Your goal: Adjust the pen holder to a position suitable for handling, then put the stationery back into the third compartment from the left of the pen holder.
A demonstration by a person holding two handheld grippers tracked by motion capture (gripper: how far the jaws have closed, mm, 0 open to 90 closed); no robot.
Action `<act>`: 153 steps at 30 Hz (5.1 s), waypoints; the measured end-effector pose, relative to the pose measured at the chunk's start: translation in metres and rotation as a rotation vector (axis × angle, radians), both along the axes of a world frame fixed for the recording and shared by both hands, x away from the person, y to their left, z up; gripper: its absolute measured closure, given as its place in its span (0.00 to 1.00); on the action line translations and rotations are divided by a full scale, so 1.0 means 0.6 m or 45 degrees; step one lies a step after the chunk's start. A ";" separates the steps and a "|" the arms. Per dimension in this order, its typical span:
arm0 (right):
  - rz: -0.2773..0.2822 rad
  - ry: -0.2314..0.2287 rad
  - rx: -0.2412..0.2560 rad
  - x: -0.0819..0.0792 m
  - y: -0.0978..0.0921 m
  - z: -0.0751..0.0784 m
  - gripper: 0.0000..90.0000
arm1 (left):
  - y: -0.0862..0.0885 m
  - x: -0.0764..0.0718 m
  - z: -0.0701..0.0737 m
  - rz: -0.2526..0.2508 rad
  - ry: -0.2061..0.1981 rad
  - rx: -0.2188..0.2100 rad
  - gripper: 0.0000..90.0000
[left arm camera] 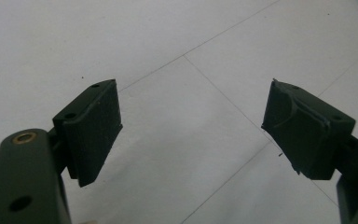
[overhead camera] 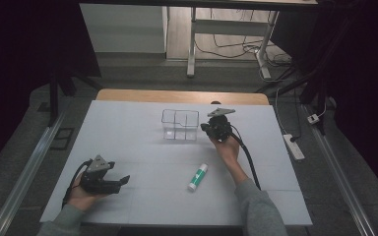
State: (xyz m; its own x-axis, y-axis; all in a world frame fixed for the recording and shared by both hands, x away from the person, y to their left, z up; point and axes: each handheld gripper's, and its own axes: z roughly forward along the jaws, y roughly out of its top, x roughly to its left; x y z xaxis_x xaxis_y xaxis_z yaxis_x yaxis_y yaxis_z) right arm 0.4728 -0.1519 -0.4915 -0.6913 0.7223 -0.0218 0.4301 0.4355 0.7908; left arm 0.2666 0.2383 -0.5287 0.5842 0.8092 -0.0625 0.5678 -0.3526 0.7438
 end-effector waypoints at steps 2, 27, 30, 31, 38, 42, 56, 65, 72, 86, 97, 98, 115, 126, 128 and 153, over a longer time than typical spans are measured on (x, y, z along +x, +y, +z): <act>-0.003 -0.003 0.012 -0.005 -0.007 0.005 0.99 | 0.001 0.000 0.000 -0.001 -0.001 -0.003 0.21; 0.032 -0.061 0.096 -0.125 -0.155 0.037 0.45 | -0.001 0.001 -0.001 -0.005 0.007 -0.002 0.21; 0.025 -0.064 0.102 -0.140 -0.165 0.033 0.43 | 0.000 0.001 0.000 -0.004 0.007 -0.001 0.21; 0.021 -0.067 0.100 -0.148 -0.169 0.032 0.43 | 0.000 0.001 0.000 -0.003 0.006 0.000 0.21; 0.025 -0.067 0.107 -0.199 -0.200 0.020 0.40 | 0.001 0.002 -0.001 -0.005 0.014 -0.004 0.21; 0.041 -0.072 0.096 -0.219 -0.210 0.013 0.39 | 0.001 0.003 0.000 -0.001 0.014 -0.004 0.21; 0.155 -0.088 0.071 -0.229 -0.216 0.016 0.36 | -0.006 0.007 0.001 -0.004 0.021 0.005 0.21; 0.336 -0.073 -0.078 -0.217 -0.180 0.029 0.30 | -0.007 0.007 0.001 -0.009 0.020 0.008 0.21; 0.469 -0.094 -0.192 -0.211 -0.150 0.039 0.27 | -0.007 0.006 0.001 -0.009 0.020 0.016 0.21; 0.733 -0.134 -0.398 -0.201 -0.088 0.052 0.26 | -0.007 0.006 0.001 -0.009 0.019 0.017 0.21; 0.904 -0.097 -0.472 -0.178 -0.045 0.051 0.30 | -0.007 0.006 0.000 -0.012 0.024 0.019 0.21; 0.914 -0.094 -0.484 -0.176 -0.041 0.050 0.30 | -0.007 0.007 -0.001 -0.012 0.024 0.019 0.21; 1.151 0.050 -0.684 -0.155 0.018 0.015 0.32 | -0.008 0.006 -0.002 -0.016 0.029 0.026 0.21; 1.221 0.081 -0.817 -0.146 0.037 -0.004 0.40 | -0.009 0.006 -0.003 -0.016 0.031 0.031 0.21; 1.217 0.081 -0.819 -0.144 0.037 -0.008 0.42 | -0.009 0.006 -0.003 -0.017 0.031 0.032 0.21; 1.246 0.101 -0.729 -0.140 0.031 -0.002 0.72 | -0.008 0.005 -0.002 -0.017 0.025 0.034 0.21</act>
